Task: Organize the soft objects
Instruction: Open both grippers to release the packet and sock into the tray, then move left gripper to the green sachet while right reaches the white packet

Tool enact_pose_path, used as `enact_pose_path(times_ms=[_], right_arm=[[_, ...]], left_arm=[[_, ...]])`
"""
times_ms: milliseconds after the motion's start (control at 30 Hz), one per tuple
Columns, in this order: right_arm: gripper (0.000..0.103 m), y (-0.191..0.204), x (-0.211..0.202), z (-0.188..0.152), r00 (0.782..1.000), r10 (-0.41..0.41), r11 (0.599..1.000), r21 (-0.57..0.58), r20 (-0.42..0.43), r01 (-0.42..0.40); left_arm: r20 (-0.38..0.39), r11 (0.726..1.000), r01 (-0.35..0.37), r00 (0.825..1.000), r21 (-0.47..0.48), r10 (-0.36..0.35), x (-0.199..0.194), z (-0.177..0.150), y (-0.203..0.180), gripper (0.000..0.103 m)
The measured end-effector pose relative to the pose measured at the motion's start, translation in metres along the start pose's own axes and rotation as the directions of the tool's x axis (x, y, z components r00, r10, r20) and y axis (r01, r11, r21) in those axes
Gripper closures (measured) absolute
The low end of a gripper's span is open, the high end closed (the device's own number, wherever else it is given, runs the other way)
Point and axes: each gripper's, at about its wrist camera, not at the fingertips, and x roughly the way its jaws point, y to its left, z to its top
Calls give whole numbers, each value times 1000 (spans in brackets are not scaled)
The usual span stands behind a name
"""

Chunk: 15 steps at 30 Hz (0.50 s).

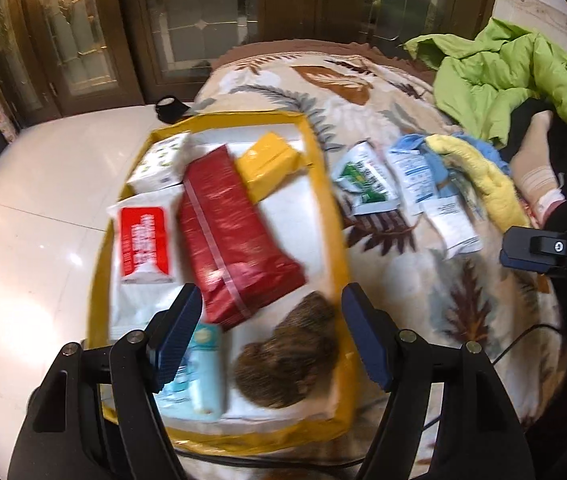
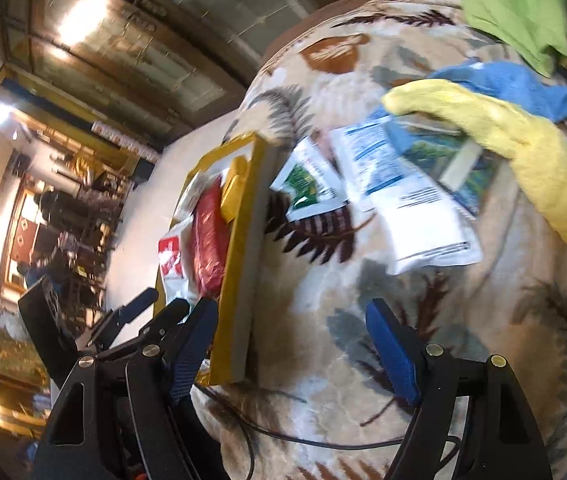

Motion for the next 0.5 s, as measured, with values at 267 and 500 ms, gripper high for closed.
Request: enact_pose_path(times_ms=[267,500], right_arm=[[23,-37,-27,11,997,5,994,106,76,-14],[22,-64,-39,12,994,-1,984,177,107,-18]], left_arm=[[-10,999,53,999,0,-53,9,24,-29,31],[-33,993,100,994,-70,-102,27,49,-41,31]])
